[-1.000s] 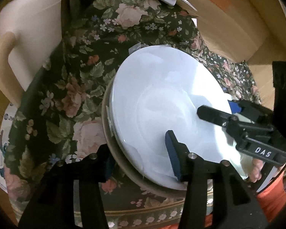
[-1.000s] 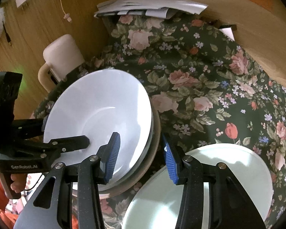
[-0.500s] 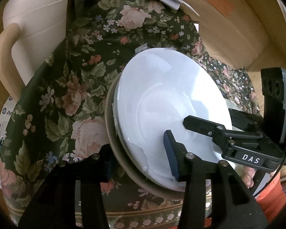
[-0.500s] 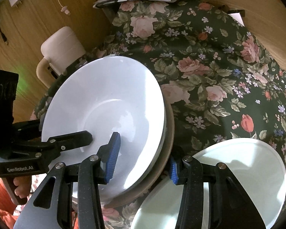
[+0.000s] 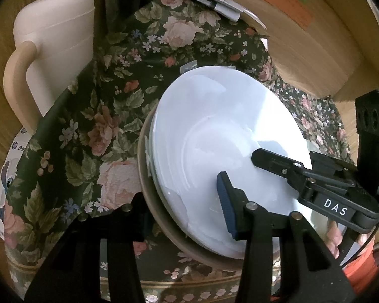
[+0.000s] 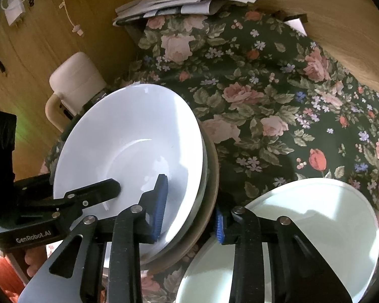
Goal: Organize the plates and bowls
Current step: 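Lower the white bowl onto the nested bowls with both grippers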
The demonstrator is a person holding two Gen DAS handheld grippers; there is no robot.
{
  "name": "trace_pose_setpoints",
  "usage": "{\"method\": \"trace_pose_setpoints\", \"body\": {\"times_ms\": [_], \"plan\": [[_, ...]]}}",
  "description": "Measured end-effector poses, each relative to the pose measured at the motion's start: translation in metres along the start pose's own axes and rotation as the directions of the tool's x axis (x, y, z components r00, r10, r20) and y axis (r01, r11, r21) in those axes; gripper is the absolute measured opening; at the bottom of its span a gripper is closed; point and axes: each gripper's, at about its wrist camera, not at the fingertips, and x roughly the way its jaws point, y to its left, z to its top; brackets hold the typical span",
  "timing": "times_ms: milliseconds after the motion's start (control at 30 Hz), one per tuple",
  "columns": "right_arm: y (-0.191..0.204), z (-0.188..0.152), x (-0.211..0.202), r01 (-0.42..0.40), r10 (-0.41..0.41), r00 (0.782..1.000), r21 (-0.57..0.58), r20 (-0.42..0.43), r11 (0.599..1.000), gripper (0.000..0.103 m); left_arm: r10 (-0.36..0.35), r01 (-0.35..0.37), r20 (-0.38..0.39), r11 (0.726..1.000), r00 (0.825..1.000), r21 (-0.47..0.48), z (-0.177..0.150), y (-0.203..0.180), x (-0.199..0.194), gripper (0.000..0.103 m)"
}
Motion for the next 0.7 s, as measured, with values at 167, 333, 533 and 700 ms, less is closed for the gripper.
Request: {"method": "trace_pose_setpoints", "body": {"times_ms": [167,333,533,700], "plan": [[-0.003,0.002,-0.011,-0.001,0.0,1.0,0.015,0.028,1.0,0.029,0.001,-0.001,0.017,1.0,1.0,0.012,0.005,-0.007,-0.004,0.045],[-0.005,0.003,-0.022,0.009,-0.011,0.998,0.025,0.058,1.0,0.029,-0.005,0.003,0.037,0.999,0.999,0.036,0.008,-0.017,-0.009,0.045],[-0.011,0.006,-0.034,0.025,-0.029,0.996,0.043,0.083,0.999,0.029,-0.02,0.017,0.047,0.998,0.999,0.065,0.014,-0.032,-0.01,0.045],[-0.021,0.005,-0.046,0.043,-0.049,0.994,0.063,0.097,0.997,0.029,-0.039,0.035,0.044,0.995,0.998,0.096,0.016,-0.047,-0.01,0.045]]}}
